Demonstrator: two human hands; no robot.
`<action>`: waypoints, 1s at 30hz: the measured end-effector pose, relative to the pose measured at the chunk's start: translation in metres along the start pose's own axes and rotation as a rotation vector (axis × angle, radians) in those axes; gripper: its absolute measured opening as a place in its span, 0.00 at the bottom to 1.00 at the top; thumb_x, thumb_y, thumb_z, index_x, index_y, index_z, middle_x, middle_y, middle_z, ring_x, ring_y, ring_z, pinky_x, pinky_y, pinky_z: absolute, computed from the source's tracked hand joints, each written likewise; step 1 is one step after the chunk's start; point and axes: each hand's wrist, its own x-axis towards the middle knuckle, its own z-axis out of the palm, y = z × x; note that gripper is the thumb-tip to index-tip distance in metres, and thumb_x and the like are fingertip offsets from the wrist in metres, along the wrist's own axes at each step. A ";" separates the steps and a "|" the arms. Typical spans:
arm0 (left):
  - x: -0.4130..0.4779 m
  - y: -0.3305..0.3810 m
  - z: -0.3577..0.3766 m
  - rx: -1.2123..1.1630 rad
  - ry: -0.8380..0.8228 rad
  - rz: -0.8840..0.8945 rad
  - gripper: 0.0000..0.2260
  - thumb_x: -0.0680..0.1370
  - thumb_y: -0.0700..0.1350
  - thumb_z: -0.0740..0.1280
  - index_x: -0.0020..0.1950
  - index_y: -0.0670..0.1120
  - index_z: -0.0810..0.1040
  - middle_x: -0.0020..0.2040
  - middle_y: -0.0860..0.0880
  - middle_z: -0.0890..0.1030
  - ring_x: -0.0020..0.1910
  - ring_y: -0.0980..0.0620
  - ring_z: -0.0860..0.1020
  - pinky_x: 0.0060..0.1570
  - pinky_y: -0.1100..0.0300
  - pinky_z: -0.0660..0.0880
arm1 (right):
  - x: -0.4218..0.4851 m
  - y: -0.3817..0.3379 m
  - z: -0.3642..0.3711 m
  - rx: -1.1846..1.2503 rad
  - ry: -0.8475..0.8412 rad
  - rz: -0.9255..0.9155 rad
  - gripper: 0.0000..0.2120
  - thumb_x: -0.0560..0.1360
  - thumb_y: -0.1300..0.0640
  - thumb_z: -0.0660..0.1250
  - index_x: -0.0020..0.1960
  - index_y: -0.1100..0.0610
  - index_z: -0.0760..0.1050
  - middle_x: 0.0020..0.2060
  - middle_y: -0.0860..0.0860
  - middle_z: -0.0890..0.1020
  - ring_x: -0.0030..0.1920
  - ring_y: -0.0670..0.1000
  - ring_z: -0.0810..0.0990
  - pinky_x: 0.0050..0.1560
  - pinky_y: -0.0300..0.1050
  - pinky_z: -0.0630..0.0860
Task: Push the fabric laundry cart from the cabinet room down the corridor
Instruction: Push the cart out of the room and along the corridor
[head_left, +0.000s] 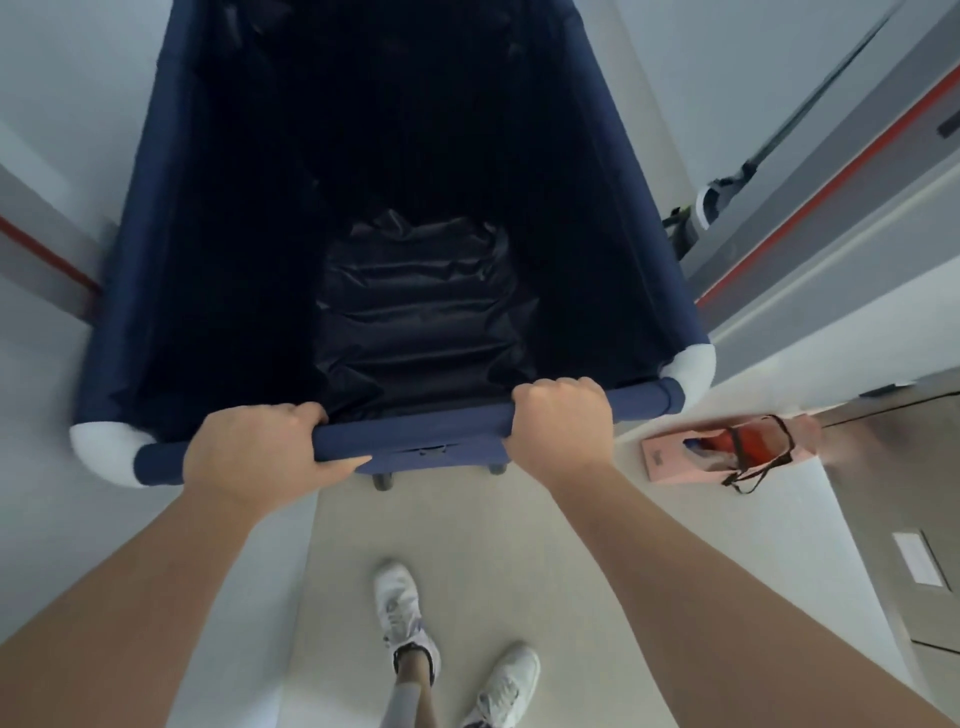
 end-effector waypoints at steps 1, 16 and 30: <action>0.008 -0.002 -0.001 -0.002 -0.002 -0.003 0.28 0.65 0.75 0.54 0.39 0.53 0.79 0.25 0.55 0.75 0.23 0.51 0.73 0.23 0.61 0.67 | 0.007 0.001 0.000 -0.003 0.000 0.005 0.12 0.57 0.64 0.67 0.27 0.54 0.65 0.21 0.49 0.64 0.25 0.54 0.63 0.34 0.47 0.58; 0.094 -0.016 -0.014 -0.030 0.020 -0.144 0.23 0.75 0.57 0.52 0.29 0.46 0.73 0.23 0.48 0.72 0.20 0.46 0.65 0.25 0.63 0.58 | 0.101 0.011 -0.003 -0.101 -0.113 0.022 0.09 0.60 0.60 0.67 0.30 0.52 0.68 0.24 0.48 0.68 0.28 0.54 0.66 0.36 0.47 0.59; 0.169 -0.013 -0.008 -0.002 0.026 -0.082 0.23 0.76 0.53 0.49 0.30 0.44 0.75 0.25 0.46 0.75 0.22 0.42 0.72 0.26 0.60 0.61 | 0.177 0.047 -0.010 -0.113 -0.238 -0.001 0.02 0.67 0.57 0.67 0.38 0.51 0.76 0.26 0.48 0.70 0.31 0.55 0.71 0.35 0.46 0.62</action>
